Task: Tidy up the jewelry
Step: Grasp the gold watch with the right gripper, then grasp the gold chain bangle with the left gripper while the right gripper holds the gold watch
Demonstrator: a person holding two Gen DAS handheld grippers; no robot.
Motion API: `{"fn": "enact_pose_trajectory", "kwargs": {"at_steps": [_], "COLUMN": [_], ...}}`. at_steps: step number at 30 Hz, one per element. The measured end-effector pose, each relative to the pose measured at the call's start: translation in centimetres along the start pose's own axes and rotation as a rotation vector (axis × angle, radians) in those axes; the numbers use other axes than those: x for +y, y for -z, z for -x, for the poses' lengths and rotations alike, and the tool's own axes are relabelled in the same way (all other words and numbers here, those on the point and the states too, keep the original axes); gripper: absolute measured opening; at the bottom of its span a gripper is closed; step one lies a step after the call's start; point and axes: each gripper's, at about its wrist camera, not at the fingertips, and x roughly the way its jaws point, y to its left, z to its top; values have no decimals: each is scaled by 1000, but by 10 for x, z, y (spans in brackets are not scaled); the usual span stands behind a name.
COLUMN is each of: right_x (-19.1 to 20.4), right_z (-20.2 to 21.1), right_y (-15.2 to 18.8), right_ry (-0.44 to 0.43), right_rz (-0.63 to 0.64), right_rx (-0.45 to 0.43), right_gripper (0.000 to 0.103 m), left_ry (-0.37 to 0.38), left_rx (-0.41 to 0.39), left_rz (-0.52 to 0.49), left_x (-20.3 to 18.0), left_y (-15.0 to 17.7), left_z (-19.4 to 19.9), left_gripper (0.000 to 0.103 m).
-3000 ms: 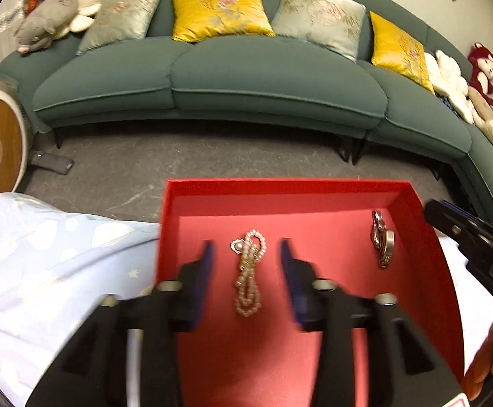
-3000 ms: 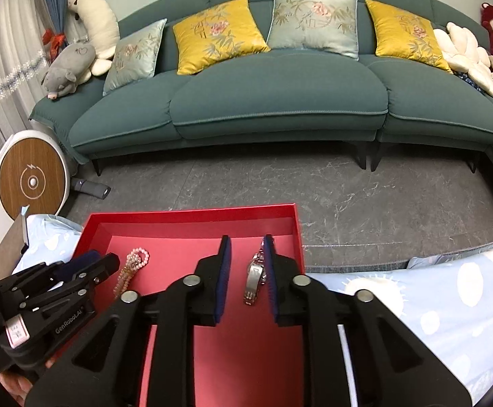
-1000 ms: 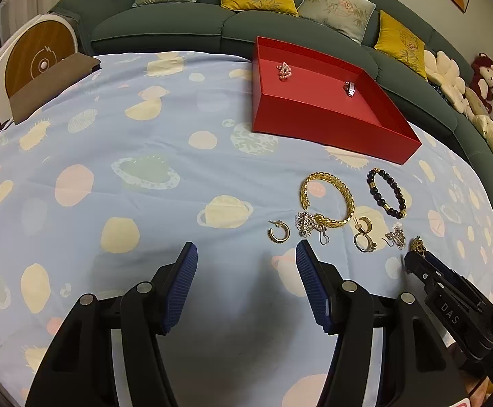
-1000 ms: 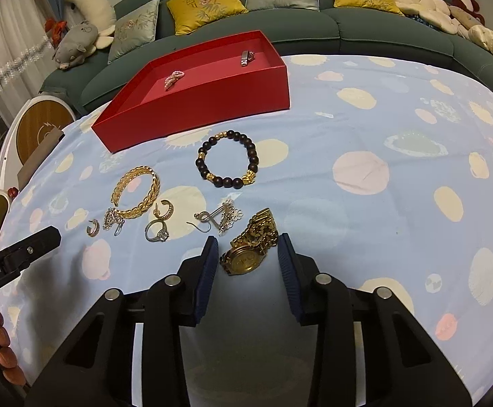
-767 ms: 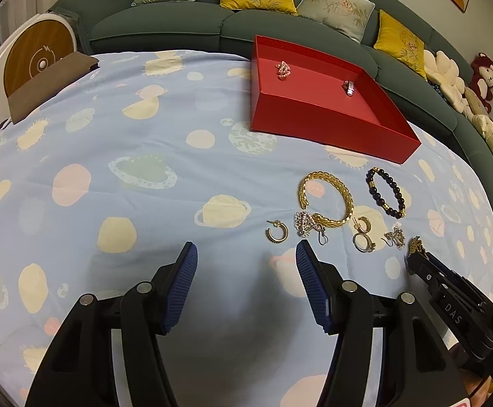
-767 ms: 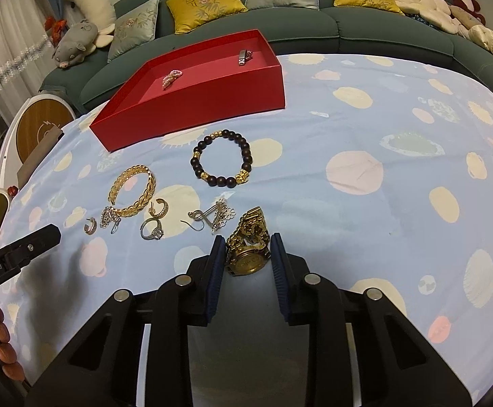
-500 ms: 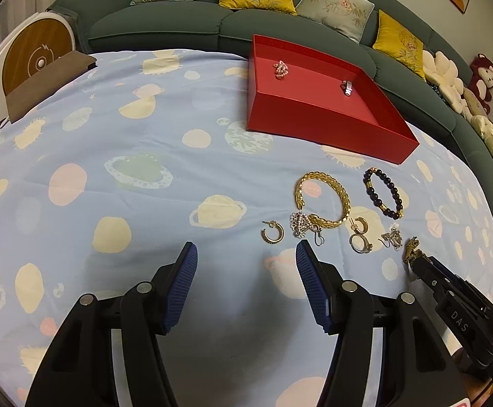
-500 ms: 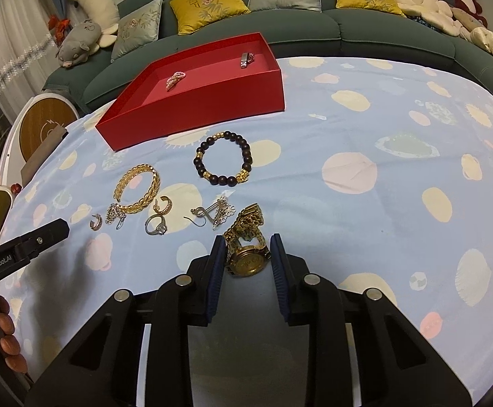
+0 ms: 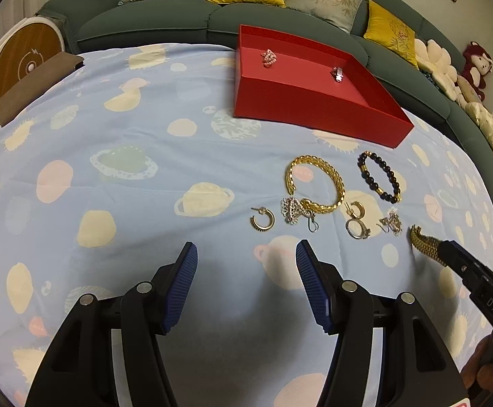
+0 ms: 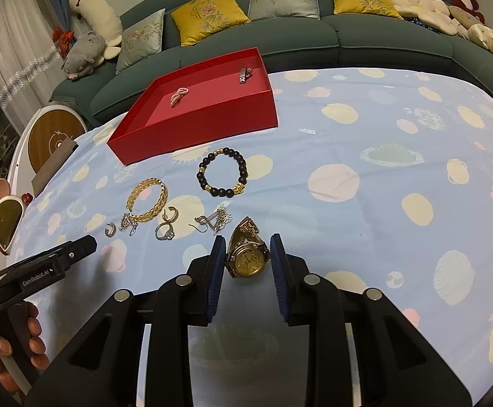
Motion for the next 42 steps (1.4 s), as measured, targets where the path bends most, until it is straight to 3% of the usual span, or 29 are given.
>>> {"fn": "enact_pose_trajectory", "kwargs": {"at_steps": [14,20,22,27,32,37,39,42], "right_x": [-4,-2,-1,-2,-5,-7,-9,-11], "right_z": [5,4,3,2,-1,1,1,3], "right_y": [1,2,1,1,0,-1,-1,-2], "right_ry": [-7,-14,-16,-17,-17,-19,-19,-20], "right_rz": [-2,-1,-3,-5,-16,-21,-25,-31], "right_rx": [0,4,5,4,9,6,4,1], "right_gripper": [26,26,26,26,26,26,26,26], "left_ry": [-16,41,46,24,22,-37,-41,-43], "left_rx": [-47,-39,-43,-70,-45,-60,-63,-69], "left_rz": [-25,-92,-117,-155,-115,-134,-136,-136], "left_x": [-10,-36,-45,-59,-63,-70,-72,-71], "left_y": [-10,-18,-19,-29,-37,-37,-38,-39], "left_z": [-11,-19,-23,-33,-49,-58,-60,-59], "left_gripper": [58,58,65,68,68,68,66,54]}}
